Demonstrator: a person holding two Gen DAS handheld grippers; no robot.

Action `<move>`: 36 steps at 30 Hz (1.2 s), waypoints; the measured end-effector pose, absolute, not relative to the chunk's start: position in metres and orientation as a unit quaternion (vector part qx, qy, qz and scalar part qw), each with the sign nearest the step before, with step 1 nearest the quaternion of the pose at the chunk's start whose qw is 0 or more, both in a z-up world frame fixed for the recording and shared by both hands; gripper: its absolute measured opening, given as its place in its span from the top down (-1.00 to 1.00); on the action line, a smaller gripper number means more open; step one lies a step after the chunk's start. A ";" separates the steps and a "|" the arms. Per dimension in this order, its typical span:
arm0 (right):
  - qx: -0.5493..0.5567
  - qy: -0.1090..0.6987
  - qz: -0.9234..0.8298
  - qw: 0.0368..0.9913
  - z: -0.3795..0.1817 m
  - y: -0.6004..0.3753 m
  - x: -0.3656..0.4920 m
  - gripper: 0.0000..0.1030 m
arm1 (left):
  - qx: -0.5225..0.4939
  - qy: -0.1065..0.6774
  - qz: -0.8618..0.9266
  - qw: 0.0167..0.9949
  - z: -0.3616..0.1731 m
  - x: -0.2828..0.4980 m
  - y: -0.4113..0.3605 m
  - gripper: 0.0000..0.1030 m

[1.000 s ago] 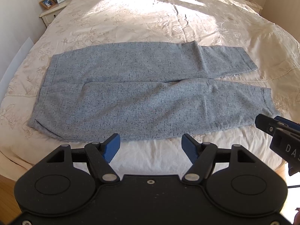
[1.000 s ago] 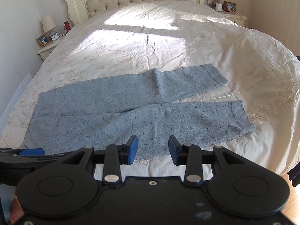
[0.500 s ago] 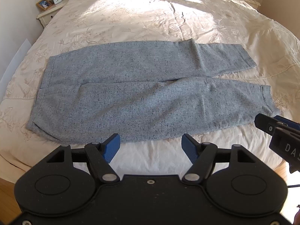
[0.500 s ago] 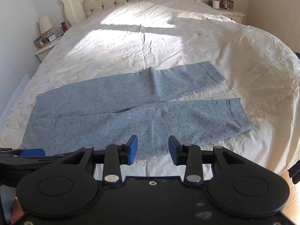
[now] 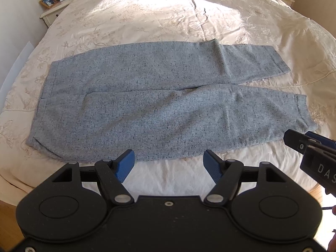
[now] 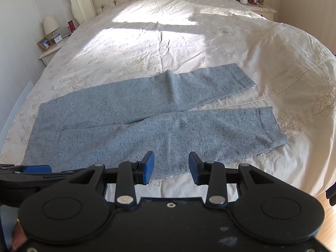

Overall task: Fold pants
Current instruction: 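Move both tools over the grey speckled pants toward the leg cuffs, then lower the right gripper onto a pant leg cuff and close it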

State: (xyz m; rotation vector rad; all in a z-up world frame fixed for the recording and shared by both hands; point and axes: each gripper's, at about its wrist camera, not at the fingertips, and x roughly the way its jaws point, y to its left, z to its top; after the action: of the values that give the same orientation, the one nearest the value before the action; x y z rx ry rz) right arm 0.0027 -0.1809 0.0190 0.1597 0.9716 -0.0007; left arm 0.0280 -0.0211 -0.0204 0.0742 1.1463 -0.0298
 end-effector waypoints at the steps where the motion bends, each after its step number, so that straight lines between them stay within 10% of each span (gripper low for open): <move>1: 0.077 0.468 0.000 0.880 0.018 -0.182 0.005 0.25 | 0.036 0.543 -0.014 0.839 -0.021 0.030 -0.023 -0.43; 36: 0.035 0.510 -0.007 0.860 -0.065 -0.350 0.251 0.25 | 0.012 0.578 0.060 0.813 -0.066 0.173 -0.115 -0.40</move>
State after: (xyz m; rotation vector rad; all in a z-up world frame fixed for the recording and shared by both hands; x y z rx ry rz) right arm 0.2515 -0.3503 -0.0651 0.0739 1.0703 -0.0143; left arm 0.1732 -0.1149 -0.0657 0.0262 1.2347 0.1272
